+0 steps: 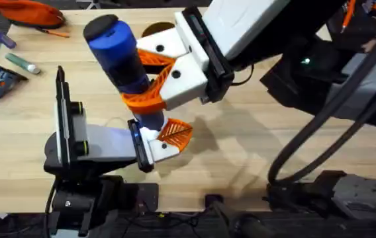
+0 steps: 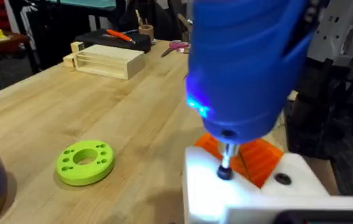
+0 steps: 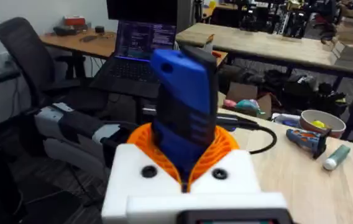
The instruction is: Pick up the gripper from the table and insert it into the empty holder that is missing its gripper. Then pick up a screw, insert it into the mounting hole, and use the screwdriver to tighten it. Finally, clean up the table by picking up the vegetable and placing it into the bucket.
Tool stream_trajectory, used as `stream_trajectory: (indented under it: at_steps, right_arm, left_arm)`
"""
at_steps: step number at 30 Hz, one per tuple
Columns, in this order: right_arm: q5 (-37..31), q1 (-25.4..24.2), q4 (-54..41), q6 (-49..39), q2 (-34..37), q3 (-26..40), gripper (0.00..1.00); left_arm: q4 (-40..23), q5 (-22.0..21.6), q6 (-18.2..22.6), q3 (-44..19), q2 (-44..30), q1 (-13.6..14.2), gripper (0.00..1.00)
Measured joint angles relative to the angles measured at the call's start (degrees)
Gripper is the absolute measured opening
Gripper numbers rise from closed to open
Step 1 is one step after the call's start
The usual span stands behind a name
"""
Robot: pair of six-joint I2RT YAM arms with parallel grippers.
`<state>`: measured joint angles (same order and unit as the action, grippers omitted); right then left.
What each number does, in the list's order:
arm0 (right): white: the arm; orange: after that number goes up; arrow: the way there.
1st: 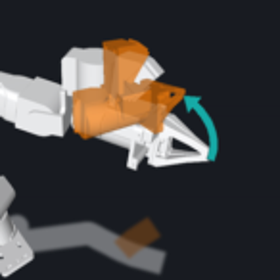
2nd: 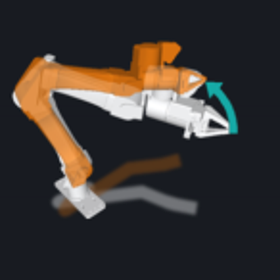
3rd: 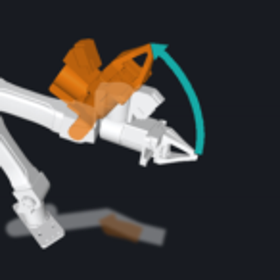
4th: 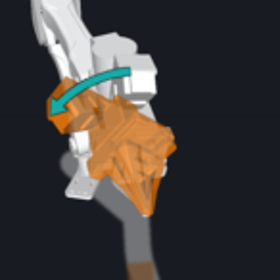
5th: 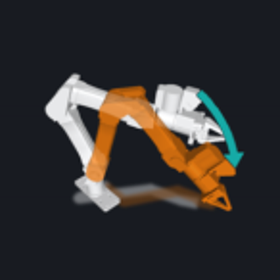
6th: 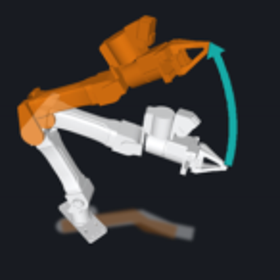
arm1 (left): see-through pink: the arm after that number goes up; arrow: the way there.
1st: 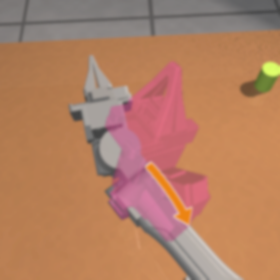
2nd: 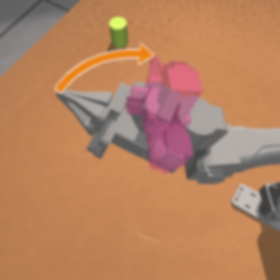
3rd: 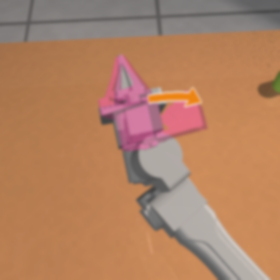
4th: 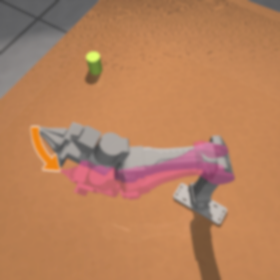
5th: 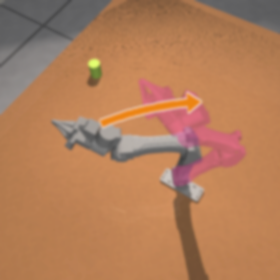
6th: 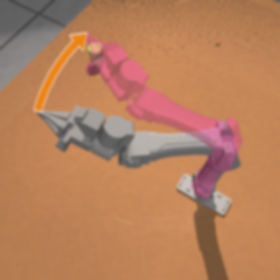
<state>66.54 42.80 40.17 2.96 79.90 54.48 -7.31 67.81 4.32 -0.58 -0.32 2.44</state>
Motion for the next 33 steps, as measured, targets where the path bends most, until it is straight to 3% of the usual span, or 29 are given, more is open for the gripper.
stream_trajectory:
  at_steps: [33]
  right_arm:
    - [0.36, 0.16, -1.05, -0.04, 0.7, 0.0, 0.026]
  left_arm:
    - [0.0, -0.03, -0.01, 0.0, 0.0, 0.0, 0.016]
